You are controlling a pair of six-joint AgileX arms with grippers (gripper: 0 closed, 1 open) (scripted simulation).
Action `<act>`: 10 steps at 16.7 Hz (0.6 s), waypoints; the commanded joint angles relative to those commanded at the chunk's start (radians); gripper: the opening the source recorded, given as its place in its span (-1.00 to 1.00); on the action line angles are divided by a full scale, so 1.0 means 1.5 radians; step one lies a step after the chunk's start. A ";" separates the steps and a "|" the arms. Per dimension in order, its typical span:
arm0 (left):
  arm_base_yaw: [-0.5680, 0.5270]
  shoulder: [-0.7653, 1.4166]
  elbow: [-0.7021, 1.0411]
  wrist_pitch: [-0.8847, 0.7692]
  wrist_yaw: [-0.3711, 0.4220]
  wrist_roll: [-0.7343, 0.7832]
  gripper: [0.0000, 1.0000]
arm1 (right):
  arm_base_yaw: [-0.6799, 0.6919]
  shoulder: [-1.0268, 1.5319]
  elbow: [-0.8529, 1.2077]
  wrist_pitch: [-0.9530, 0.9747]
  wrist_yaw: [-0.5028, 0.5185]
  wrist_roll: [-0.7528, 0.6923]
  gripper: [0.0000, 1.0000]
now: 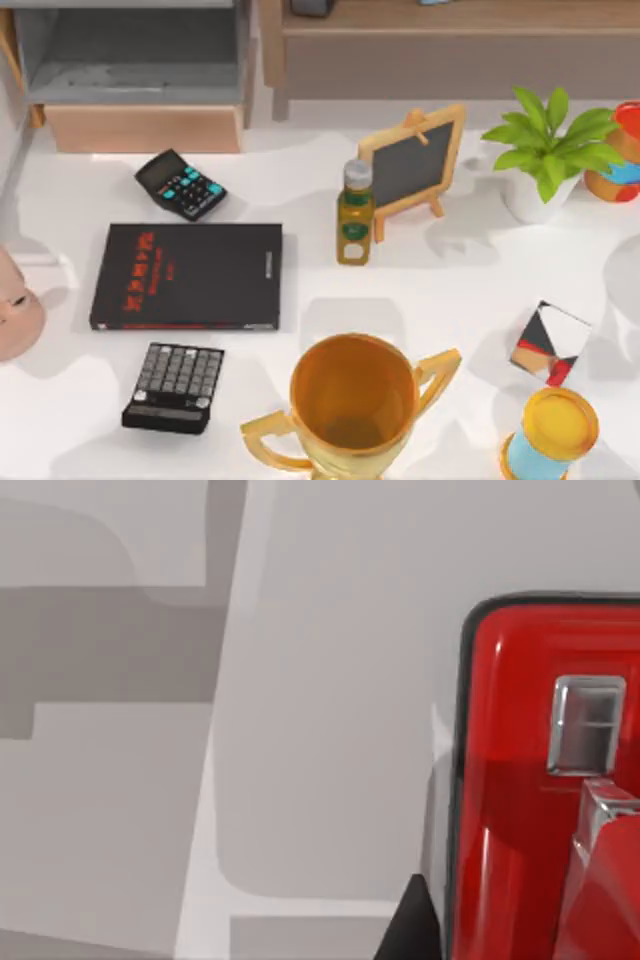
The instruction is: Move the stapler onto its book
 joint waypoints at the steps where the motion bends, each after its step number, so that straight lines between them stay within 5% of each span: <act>1: 0.000 0.000 0.000 0.000 0.000 0.000 -0.66 | 0.000 0.000 0.000 0.000 0.000 0.000 1.00; 4: 0.000 0.000 0.000 0.000 0.000 0.000 -1.00 | 0.000 0.000 0.000 0.000 0.000 0.000 1.00; 10: 0.000 0.000 0.000 0.000 0.000 0.000 -1.00 | 0.000 0.000 0.000 0.000 0.000 0.000 1.00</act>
